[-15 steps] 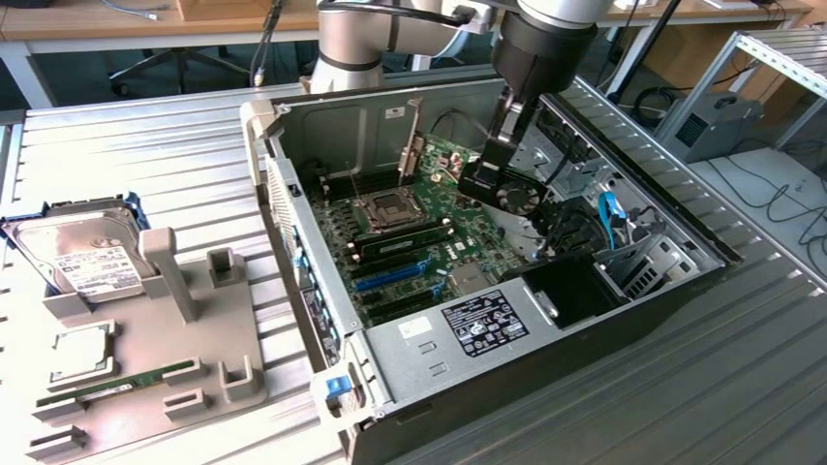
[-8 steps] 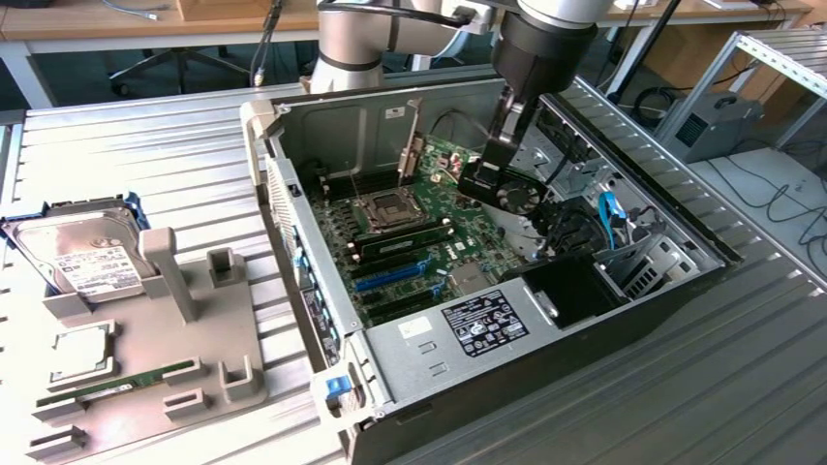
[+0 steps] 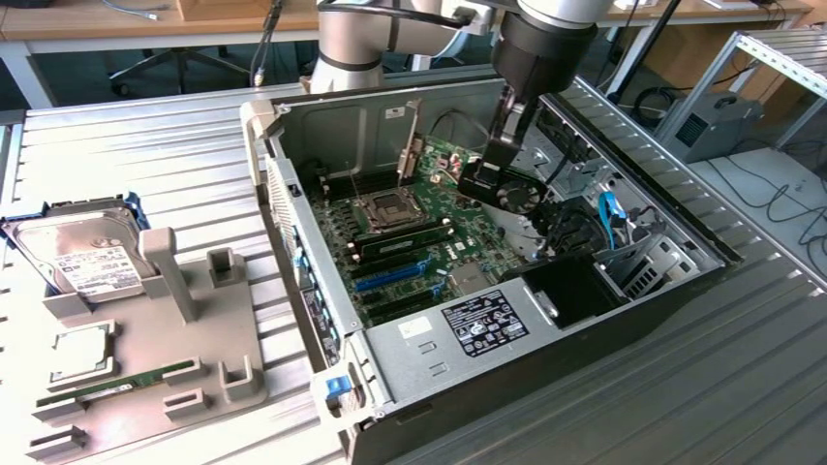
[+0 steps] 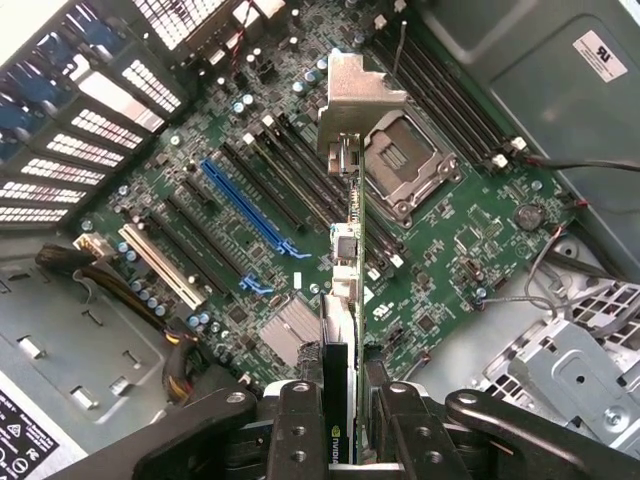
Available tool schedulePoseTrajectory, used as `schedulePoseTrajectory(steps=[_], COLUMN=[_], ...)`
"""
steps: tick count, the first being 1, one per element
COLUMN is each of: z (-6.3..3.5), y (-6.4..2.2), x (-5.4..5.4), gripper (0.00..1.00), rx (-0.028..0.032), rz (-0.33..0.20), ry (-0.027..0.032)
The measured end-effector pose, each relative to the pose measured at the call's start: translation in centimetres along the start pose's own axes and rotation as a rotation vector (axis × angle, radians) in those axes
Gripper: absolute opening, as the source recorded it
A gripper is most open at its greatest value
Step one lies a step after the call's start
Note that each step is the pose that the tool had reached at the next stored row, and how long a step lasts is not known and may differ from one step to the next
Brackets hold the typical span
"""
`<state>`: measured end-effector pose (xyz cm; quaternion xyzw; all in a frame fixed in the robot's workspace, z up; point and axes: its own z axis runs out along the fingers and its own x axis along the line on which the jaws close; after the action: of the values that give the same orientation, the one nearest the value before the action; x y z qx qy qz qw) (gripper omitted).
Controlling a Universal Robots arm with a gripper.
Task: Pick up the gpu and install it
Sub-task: 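Insert the gpu into the slot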
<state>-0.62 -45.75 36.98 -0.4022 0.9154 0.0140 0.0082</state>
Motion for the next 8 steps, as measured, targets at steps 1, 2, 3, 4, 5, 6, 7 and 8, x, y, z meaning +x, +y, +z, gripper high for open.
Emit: schedulePoseTrajectory(steps=[1, 2, 3, 4, 5, 6, 7, 8], z=[0.00, 0.00, 0.00, 0.00, 0.00, 0.00, 0.00, 0.00], y=[0.00, 0.00, 0.00, 0.00, 0.00, 0.00, 0.00, 0.00], x=[0.00, 0.00, 0.00, 0.00, 0.00, 0.00, 0.00, 0.00], gripper=[0.26, 0.26, 0.26, 0.26, 0.26, 0.26, 0.26, 0.26], rx=[-0.0001, -0.0002, -0.0002, -0.0003, -0.0004, -0.0005, -0.0006, -0.0007], rz=[-0.003, -0.005, -0.008, -0.010, -0.014, -0.016, -0.020, -0.023], ry=[0.0000, 0.0001, 0.0001, 0.0002, 0.0003, 0.0003, 0.0003, 0.0004])
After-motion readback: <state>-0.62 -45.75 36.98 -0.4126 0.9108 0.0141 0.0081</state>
